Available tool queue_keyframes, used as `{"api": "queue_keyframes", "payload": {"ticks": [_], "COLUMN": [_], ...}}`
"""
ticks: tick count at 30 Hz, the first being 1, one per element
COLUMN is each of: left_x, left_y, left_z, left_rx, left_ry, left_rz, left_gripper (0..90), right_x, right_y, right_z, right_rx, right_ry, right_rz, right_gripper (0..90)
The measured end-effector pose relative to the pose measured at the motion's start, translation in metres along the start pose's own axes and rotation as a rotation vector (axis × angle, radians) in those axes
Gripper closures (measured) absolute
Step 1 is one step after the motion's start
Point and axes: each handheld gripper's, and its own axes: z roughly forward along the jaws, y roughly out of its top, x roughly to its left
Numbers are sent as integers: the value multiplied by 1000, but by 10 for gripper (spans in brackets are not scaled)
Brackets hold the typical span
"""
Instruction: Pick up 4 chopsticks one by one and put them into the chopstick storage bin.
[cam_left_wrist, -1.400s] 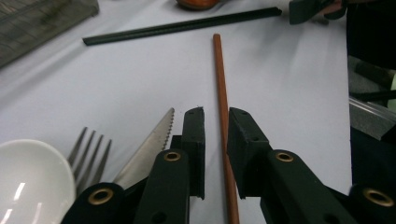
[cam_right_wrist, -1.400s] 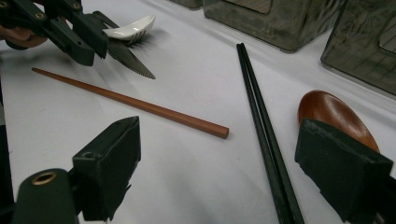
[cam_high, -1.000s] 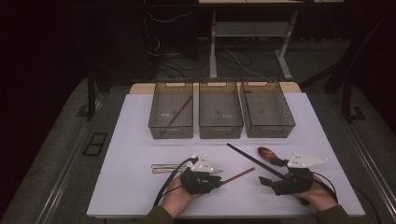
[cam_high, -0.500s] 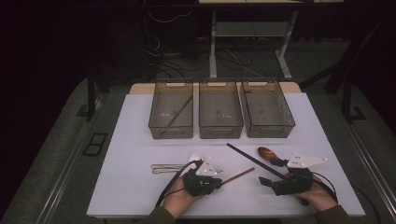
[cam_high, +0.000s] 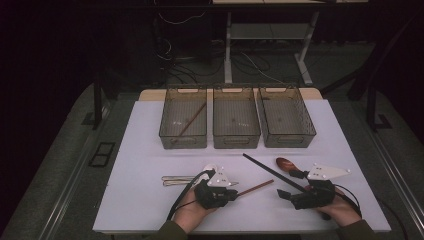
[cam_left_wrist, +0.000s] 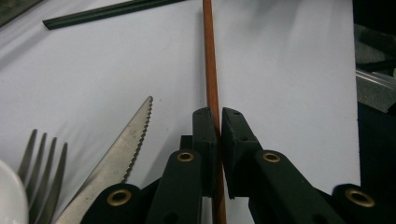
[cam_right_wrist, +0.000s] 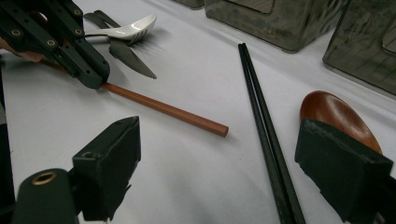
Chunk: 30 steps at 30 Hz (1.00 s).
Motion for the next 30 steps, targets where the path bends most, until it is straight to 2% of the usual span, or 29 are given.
{"api": "queue_keyframes", "payload": {"ticks": [5, 10, 14, 30], "left_x": [2, 7, 10, 26], "left_y": [2, 3, 3, 2], "left_z": [-7, -15, -23, -56], "left_rx": [-29, -44, -56, -121], "left_ry": [-8, -4, 1, 59], "left_rz": [-9, -1, -14, -53], "left_gripper": [838, 838, 838, 838], "right_x": [0, -1, 0, -2], "right_y": [0, 0, 0, -1], "right_z": [1, 1, 1, 2], "right_rx": [1, 2, 5, 5], "right_ry": [2, 2, 2, 6], "right_rz": [-4, 1, 0, 7], "right_gripper": [140, 140, 140, 140]}}
